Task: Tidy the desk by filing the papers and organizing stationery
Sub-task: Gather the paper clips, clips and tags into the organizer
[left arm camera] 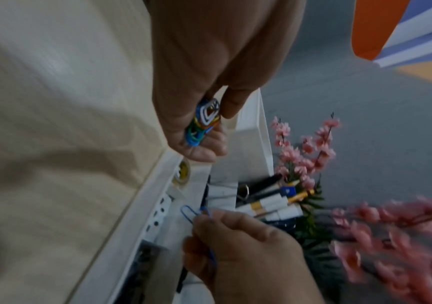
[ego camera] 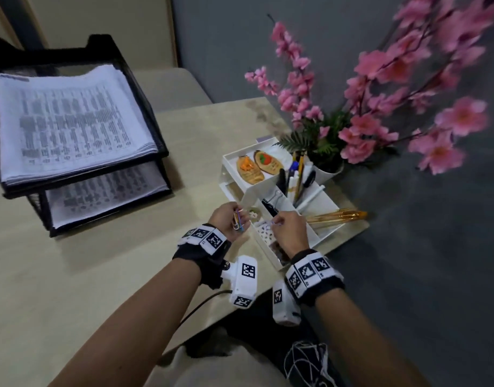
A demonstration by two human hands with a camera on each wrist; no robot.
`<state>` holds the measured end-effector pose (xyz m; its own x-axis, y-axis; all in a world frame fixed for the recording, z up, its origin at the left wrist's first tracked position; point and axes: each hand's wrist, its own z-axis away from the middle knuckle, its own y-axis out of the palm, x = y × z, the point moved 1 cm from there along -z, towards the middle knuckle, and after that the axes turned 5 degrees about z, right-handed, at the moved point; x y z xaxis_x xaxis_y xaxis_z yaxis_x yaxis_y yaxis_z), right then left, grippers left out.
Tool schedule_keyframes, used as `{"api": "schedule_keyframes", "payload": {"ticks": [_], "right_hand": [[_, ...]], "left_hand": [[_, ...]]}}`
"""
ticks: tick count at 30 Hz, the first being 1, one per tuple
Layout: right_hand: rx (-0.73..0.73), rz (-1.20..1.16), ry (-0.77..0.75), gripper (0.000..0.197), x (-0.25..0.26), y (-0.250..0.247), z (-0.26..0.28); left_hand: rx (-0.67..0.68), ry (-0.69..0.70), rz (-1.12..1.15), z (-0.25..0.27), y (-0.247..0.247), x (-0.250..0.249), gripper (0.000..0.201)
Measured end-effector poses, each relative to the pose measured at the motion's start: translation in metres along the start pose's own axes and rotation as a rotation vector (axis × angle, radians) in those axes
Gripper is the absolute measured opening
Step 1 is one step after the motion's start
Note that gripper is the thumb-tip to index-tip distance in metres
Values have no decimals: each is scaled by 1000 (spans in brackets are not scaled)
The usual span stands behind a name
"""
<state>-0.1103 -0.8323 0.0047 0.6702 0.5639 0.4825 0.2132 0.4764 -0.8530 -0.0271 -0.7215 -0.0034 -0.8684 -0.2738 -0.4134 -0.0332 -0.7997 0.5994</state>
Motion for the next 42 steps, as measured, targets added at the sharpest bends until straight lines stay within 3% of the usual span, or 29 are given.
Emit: {"api": "schedule_keyframes", "payload": {"ticks": [4,9,14,16,19,21,24,26,29,32,34,36,39,42], "right_hand": [[64,28,-27,21,-17,1,-12],[95,-19,-28,20,-25,2,-21],[141,-52,-31,24,-25,-2,-20],[153,-62,-36,26,-24,-5,-16],[121,-79,-60,26,-21,-7,-10],[74,-73,-75,25,-18,-12,-4],[-53,-146,-49,14,-23,-26,8],[-228,-209,3,5,-31,-36,17],[-515,-281,166,22,-47,-40,17],[-577,-354,314,30,-56,-30,11],[-547,-373,359,32,-60,-20,10],[-501,-425,423,39,-62,-10,7],[-448,-502,501,48,-60,-3,2],[-398,-383,489,42,-58,-7,-8]], "left_hand": [[-6,18,-140,-26,33,19,36],[-165,99,-410,-37,51,31,47],[-136,50,-571,-60,54,40,17],[-151,19,-577,-53,55,39,38],[-168,38,-606,-33,61,33,19],[-160,61,-724,-29,57,30,33],[-108,158,-936,-25,54,23,37],[-91,263,-1043,-12,56,14,33],[-87,585,-1084,9,73,-16,23],[-222,876,-1242,2,91,-56,26],[-327,851,-1435,-15,92,-77,36],[-395,713,-1582,-34,81,-89,46],[-437,568,-1560,-50,61,-96,40],[-536,607,-1475,-43,47,-100,28]]}}
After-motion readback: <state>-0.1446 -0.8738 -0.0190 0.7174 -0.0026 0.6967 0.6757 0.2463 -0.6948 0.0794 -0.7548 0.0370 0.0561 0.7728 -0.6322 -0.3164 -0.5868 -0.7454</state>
